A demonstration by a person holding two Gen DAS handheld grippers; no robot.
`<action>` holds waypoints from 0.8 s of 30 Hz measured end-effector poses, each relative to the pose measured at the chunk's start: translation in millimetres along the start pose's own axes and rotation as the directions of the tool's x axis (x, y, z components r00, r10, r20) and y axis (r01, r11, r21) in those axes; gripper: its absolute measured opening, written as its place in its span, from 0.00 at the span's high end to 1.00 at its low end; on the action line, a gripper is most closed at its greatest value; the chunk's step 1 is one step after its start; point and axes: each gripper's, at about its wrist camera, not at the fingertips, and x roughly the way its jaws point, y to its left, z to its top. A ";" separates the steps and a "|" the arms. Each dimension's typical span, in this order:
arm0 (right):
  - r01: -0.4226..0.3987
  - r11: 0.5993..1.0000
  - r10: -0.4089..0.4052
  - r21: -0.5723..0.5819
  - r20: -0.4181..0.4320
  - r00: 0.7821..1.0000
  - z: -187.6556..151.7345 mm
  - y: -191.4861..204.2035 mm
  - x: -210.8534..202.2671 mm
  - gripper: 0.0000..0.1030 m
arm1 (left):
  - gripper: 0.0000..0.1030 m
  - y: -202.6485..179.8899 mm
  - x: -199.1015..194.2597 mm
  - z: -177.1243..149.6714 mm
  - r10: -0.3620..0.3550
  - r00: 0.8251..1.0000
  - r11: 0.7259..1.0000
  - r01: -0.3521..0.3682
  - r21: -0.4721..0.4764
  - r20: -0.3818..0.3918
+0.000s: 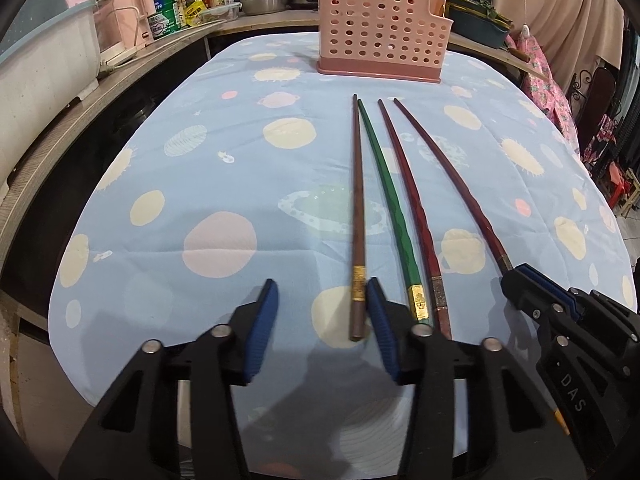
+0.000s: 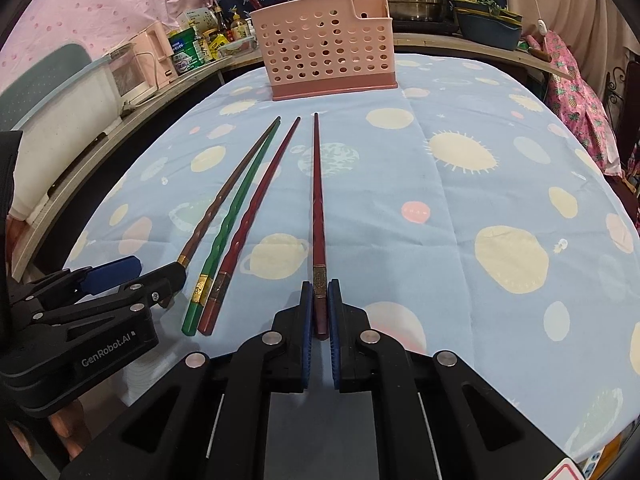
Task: Organize utensils
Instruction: 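Grasp a dark red chopstick with the right tool while the left tool grasps a brown one, then lift both held chopsticks up over the pink caddy with both tools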
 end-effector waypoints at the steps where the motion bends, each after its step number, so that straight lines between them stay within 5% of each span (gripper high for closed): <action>1: 0.000 1.000 0.000 0.000 0.000 1.000 -0.2 -0.1 -0.1 0.93 | 0.71 0.3 -0.2 0.3 -0.004 1.000 1.000 0.004 -0.001 -0.001; 7: -0.001 1.000 0.001 0.000 0.000 1.000 -0.3 0.0 -0.3 0.93 | 0.91 2.4 -0.5 1.3 -0.025 1.000 1.000 0.025 -0.009 -0.012; 24: -0.025 0.999 0.023 0.035 0.044 0.999 4.4 -7.5 -25.7 0.93 | 0.93 13.2 -23.7 8.7 -0.067 0.998 0.996 0.068 -0.055 0.011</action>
